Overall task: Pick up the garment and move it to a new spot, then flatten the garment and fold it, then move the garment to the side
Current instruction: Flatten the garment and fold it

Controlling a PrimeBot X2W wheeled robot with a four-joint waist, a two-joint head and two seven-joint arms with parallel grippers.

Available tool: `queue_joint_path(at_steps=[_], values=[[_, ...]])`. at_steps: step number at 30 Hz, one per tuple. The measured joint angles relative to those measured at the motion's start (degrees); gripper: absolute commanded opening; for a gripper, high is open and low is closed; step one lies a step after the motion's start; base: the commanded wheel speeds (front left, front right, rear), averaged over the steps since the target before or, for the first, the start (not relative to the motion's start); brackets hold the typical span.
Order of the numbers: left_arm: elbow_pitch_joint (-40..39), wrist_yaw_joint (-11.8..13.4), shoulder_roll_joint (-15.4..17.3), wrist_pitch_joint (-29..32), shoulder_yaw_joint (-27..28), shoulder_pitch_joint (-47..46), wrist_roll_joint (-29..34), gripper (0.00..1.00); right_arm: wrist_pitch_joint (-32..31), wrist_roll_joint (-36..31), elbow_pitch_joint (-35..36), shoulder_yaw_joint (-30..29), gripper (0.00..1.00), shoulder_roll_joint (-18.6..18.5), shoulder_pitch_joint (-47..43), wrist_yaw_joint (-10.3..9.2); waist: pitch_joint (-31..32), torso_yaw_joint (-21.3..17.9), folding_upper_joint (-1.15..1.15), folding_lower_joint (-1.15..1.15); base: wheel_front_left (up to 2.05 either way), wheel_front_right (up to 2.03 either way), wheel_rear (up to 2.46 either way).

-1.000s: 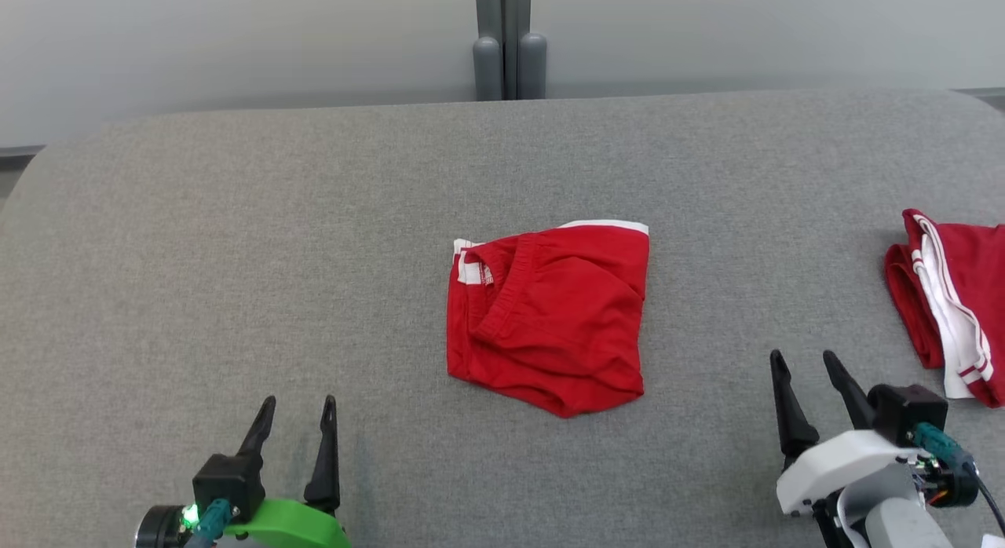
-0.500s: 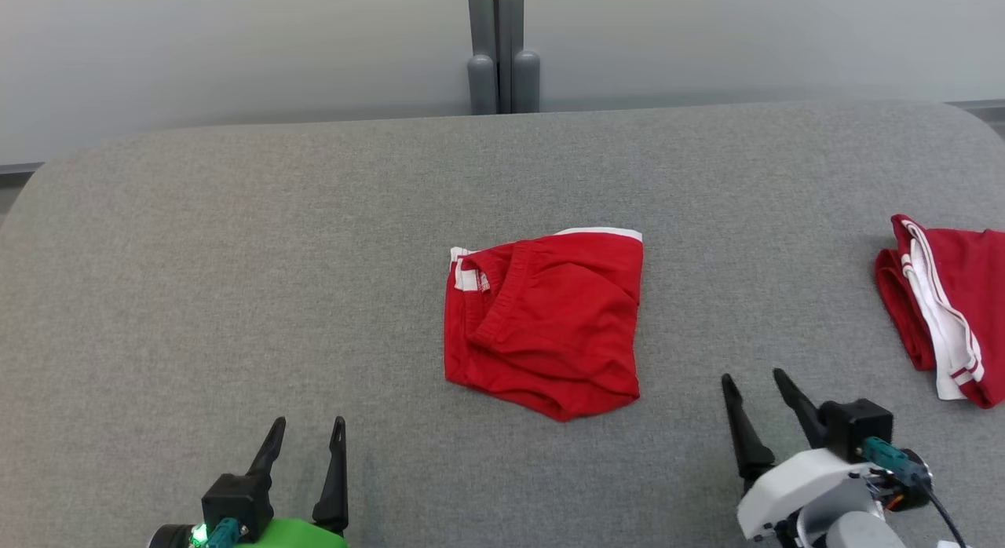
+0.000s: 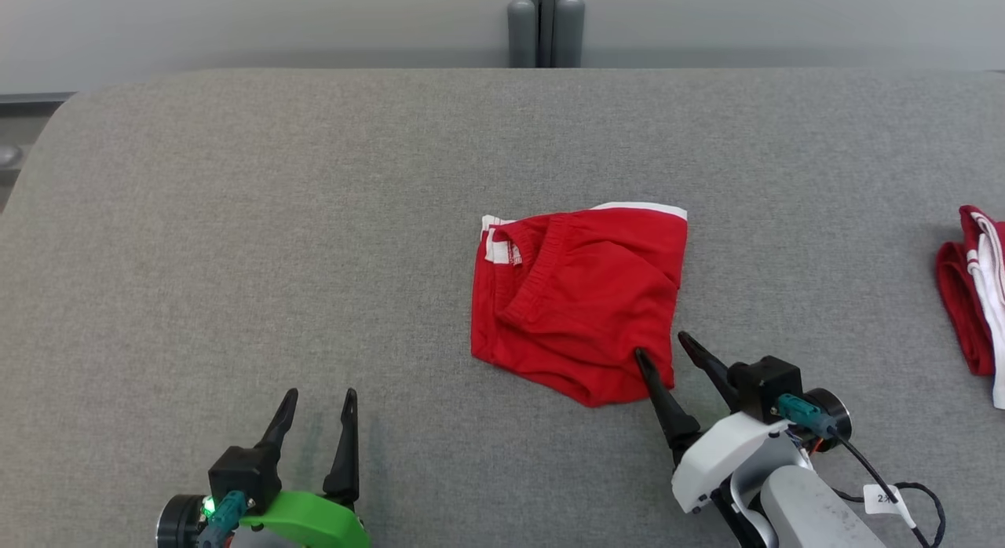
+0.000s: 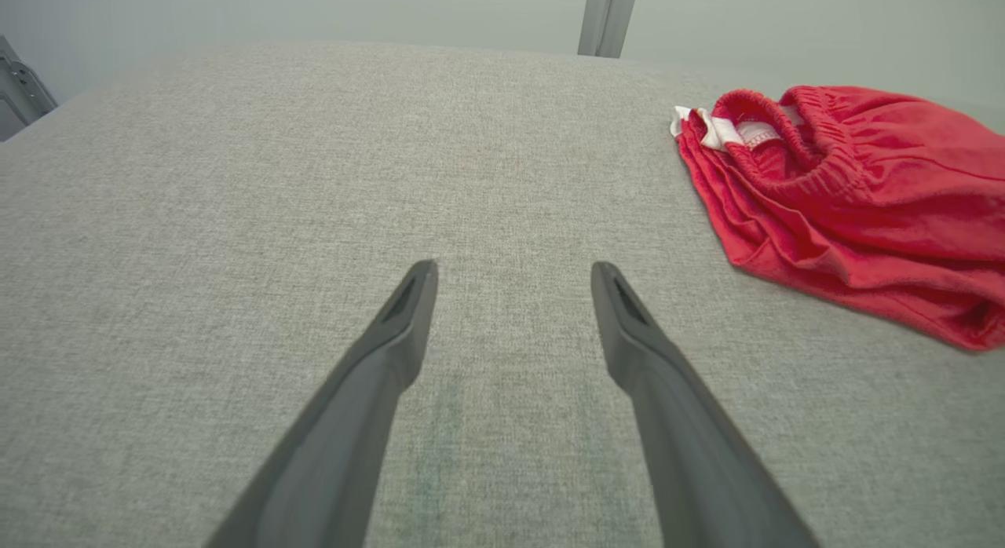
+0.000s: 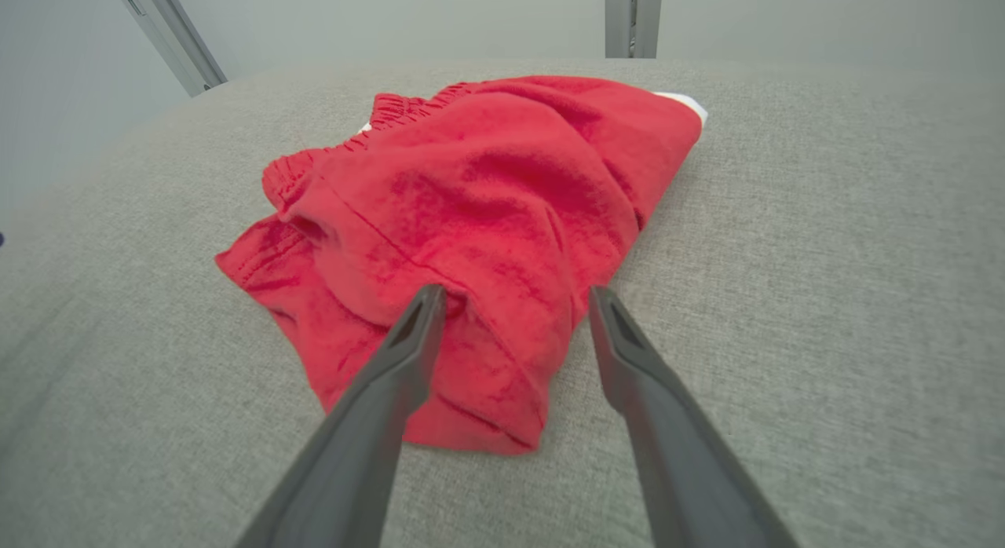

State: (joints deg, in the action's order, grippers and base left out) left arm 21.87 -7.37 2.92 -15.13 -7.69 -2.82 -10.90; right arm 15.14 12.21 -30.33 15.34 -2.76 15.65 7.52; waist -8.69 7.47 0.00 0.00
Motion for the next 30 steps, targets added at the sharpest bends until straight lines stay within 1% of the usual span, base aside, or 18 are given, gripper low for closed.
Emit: queue_joint_path(at_steps=[1, 2, 3, 4, 5, 10, 15, 19, 25, 26, 27, 28, 30], values=[[0.0, 0.0, 0.0, 0.0, 0.0, -0.2, -0.1, 1.0, 0.0, -0.1, -0.2, 0.1, 0.58, 0.0, 0.3, 0.0, -0.3, 0.2, 0.0, 0.0, 0.0, 0.0, 0.0], [0.0, 0.0, 0.0, 0.0, 0.0, -0.5, -0.1, 1.0, 0.0, -0.2, -0.4, 0.2, 0.44, 0.0, 0.6, 0.0, -0.6, 0.5, 0.0, 0.0, 0.0, 0.0, 0.0], [0.0, 0.0, 0.0, 0.0, -0.1, -0.8, -0.1, 1.0, 0.0, -0.2, -0.5, 0.2, 0.38, 0.0, 0.9, 0.0, -1.0, 0.8, 0.0, 0.0, 0.0, 0.0, 0.0], [0.0, 0.0, 0.0, 0.0, -0.1, -0.9, -0.2, 1.0, 0.0, -0.2, -0.7, 0.4, 0.15, 0.0, 1.1, 0.0, -1.3, 1.1, 0.0, 0.0, 0.0, 0.0, 0.0], [0.1, 0.0, 0.0, 0.0, -0.2, -1.1, -0.2, 1.0, 0.0, -0.2, -0.8, 0.5, 0.0, 0.0, 1.3, 0.0, -1.5, 1.3, 0.0, 0.0, 0.0, 0.0, 0.0], [0.2, 0.0, 0.0, 0.0, -0.3, -1.3, -0.3, 1.0, 0.0, -0.1, -0.9, 1.8, 0.0, 0.0, 1.4, 0.0, -2.0, 2.0, 0.0, 0.0, 0.0, 0.0, 0.0], [0.1, 0.0, 0.0, 0.0, -0.4, -1.3, -0.3, 1.0, 0.0, 1.1, 3.0, 4.1, 0.0, 0.0, 0.0, 0.0, -1.1, 1.6, 0.0, 0.0, 0.0, 0.0, 0.0], [0.1, 0.0, 0.0, 0.0, -0.5, -0.9, -0.3, 1.0, 0.0, 1.6, 5.0, 5.3, 0.0, 0.0, -3.1, 0.0, -0.1, 1.0, 0.0, 0.0, 0.0, 0.0, 0.0], [0.1, 0.0, 0.0, 0.0, -0.4, -0.2, -0.3, 1.0, 0.0, 1.2, 3.9, 5.0, 0.0, 0.0, -7.9, 0.0, 0.9, -0.2, 0.0, 0.0, 0.0, 0.0, 0.0], [0.1, 0.0, 0.0, 0.0, -0.3, -0.1, -0.3, 1.0, 0.0, 0.9, 3.7, 4.5, 0.44, 0.0, -8.2, 0.0, 0.9, -0.5, 0.0, 0.0, 0.0, 0.0, 0.0], [0.1, 0.0, 0.0, 0.0, -0.2, -0.1, -0.3, 1.0, 0.0, 0.9, 3.6, 4.1, 0.92, 0.0, -8.4, 0.0, 1.0, -0.7, 0.0, 0.0, 0.0, 0.0, 0.0], [0.1, 0.0, 0.0, 0.0, -0.1, -0.1, -0.3, 1.0, 0.0, 0.9, 3.5, 3.7, 1.0, 0.0, -8.6, 0.0, 1.1, -0.9, 0.0, 0.0, 0.0, 0.0, 0.0], [0.2, 0.0, 0.0, 0.0, 0.1, 0.2, -0.2, 1.0, 0.0, 1.1, 3.9, 2.3, 1.0, 0.0, -9.3, 0.0, 1.3, -1.3, 0.0, 0.0, 0.0, 0.0, 0.0]])
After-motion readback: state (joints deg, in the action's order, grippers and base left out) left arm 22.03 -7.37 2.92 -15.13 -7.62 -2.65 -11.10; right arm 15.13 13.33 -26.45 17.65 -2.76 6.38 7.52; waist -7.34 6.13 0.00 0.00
